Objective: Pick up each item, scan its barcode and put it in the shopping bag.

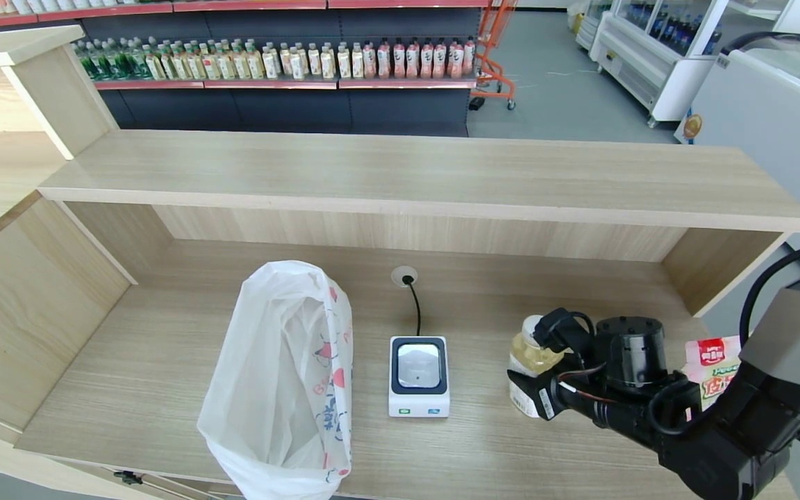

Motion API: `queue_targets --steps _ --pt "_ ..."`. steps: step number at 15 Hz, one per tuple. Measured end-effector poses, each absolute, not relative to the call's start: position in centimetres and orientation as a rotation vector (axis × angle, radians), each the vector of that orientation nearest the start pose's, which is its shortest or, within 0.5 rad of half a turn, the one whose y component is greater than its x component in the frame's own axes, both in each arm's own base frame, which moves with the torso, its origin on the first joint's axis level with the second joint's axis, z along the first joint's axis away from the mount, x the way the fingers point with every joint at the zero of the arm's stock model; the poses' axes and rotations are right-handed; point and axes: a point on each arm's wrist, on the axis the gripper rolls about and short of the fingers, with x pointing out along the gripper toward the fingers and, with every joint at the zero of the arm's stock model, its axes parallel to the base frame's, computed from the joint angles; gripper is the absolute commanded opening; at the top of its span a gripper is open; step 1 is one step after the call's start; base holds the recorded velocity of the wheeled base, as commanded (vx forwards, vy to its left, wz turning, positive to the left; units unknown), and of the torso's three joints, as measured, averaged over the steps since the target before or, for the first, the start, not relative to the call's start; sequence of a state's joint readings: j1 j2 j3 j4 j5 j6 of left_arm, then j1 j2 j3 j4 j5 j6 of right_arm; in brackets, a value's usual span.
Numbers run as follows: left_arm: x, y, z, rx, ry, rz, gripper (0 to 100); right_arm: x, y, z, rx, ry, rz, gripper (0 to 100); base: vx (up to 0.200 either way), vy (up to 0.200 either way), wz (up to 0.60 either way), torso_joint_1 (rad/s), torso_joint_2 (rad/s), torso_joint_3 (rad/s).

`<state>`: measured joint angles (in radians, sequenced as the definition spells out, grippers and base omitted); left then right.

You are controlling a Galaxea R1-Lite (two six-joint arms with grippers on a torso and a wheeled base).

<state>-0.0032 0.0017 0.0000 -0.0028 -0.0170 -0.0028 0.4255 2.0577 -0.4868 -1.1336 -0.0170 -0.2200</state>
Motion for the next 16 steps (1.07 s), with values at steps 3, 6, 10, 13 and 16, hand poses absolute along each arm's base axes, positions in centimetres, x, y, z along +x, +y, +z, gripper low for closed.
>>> queue_targets --steps 3,6,10,13,16 --pt "-2.3 0.0 7.6 -0.003 -0.001 -0.020 100 28.1 12.7 4.8 -0.308 0.379 0.453 0 0.000 0.000 0.00 0.000 0.00 0.000" --pt "-2.3 0.0 7.6 -0.003 -0.001 -0.020 100 28.0 12.7 5.3 -0.262 0.365 0.448 0 0.000 0.000 0.00 0.000 0.00 0.000" --pt "-2.3 0.0 7.6 -0.003 -0.001 -0.020 100 26.9 12.7 8.0 -0.115 0.335 0.632 0 0.000 0.000 0.00 0.000 0.00 0.000" --pt "-2.3 0.0 7.6 -0.002 -0.001 -0.020 100 25.1 12.4 10.9 -0.018 0.303 0.847 0 0.000 0.000 0.00 0.000 0.00 0.000" --pt "-2.3 0.0 7.6 -0.003 -0.001 -0.020 100 22.8 13.0 13.4 0.065 0.279 1.007 0 0.000 0.000 0.00 0.000 0.00 0.000"
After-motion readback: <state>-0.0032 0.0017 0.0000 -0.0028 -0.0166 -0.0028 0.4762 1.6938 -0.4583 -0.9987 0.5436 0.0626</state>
